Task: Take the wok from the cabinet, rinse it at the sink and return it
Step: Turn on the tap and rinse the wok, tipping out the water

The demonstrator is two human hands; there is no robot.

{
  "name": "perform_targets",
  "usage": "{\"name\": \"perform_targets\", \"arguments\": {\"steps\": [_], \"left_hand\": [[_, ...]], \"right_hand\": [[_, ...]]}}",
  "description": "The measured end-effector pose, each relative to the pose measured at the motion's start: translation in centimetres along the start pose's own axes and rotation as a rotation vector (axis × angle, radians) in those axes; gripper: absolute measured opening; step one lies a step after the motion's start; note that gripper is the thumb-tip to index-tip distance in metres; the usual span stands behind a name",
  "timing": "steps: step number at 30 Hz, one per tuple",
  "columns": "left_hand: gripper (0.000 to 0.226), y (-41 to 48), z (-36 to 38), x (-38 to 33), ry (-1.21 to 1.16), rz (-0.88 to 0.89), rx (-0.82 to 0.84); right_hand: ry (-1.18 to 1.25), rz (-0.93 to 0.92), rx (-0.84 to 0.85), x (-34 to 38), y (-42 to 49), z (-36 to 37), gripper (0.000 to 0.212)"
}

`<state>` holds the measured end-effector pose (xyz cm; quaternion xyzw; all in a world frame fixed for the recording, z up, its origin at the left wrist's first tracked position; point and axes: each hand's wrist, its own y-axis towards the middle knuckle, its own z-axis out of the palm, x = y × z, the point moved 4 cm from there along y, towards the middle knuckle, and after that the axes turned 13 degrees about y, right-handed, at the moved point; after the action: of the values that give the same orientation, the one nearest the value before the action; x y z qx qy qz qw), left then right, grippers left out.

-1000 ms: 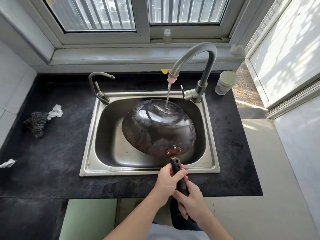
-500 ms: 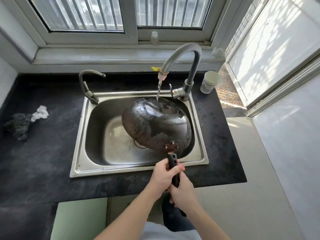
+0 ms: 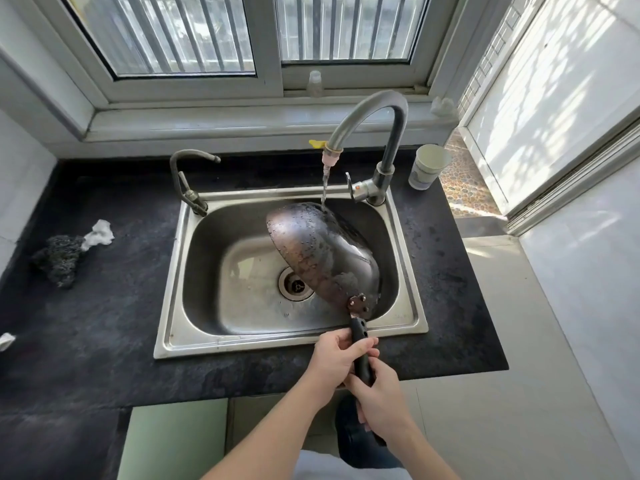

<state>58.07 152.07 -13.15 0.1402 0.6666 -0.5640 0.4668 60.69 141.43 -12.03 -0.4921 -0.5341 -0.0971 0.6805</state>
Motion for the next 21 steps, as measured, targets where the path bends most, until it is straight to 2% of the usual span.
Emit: {"name": "perform_targets", "arguments": {"steps": [6, 21], "left_hand": [[0.019, 1.0, 0.4, -1.4, 0.170, 0.021, -0.033], [0.017, 1.6, 2.4, -2.5, 0.268, 0.004, -0.023]], "right_hand": [[0.091, -0.024, 0.062, 1.0, 0.4, -0.9, 0.009], [0.245, 0.030, 0.096, 0.9, 0.7, -3.2, 0.017]]}}
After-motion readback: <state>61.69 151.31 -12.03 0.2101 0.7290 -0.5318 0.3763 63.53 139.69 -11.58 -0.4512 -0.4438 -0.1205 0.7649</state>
